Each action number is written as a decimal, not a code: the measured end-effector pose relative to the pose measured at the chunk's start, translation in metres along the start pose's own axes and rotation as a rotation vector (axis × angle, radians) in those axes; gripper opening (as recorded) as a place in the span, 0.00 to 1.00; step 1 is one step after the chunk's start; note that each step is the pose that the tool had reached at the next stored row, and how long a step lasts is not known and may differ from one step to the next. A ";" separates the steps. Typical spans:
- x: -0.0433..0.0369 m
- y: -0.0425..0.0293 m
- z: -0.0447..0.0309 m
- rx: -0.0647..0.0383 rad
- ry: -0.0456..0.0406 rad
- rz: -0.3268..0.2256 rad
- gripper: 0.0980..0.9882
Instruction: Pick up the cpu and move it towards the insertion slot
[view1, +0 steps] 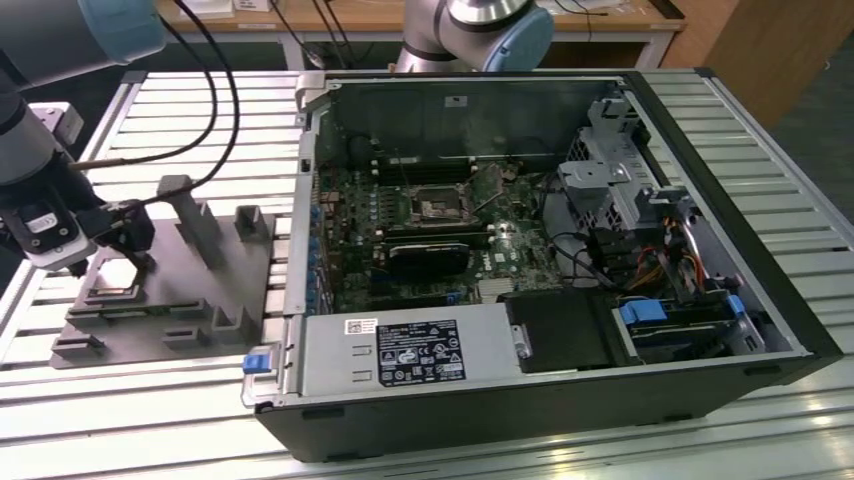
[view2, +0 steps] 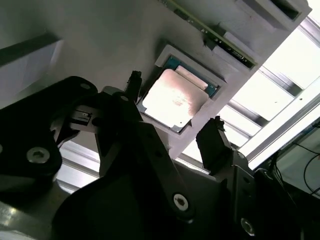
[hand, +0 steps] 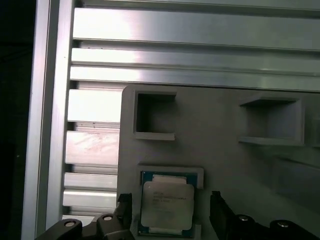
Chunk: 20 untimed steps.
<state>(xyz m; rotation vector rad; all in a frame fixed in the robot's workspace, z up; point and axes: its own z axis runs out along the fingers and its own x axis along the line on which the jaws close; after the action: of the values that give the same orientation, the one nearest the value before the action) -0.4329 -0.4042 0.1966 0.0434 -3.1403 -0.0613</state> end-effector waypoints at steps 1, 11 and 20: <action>0.0000 -0.0001 0.0014 0.000 -0.0002 0.001 0.70; 0.0003 -0.0023 0.0106 0.000 -0.0006 0.004 0.70; 0.0004 -0.0026 0.0127 0.000 -0.0004 0.005 0.50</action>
<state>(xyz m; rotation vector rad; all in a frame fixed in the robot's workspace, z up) -0.4332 -0.4064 0.1838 0.0363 -3.1407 -0.0610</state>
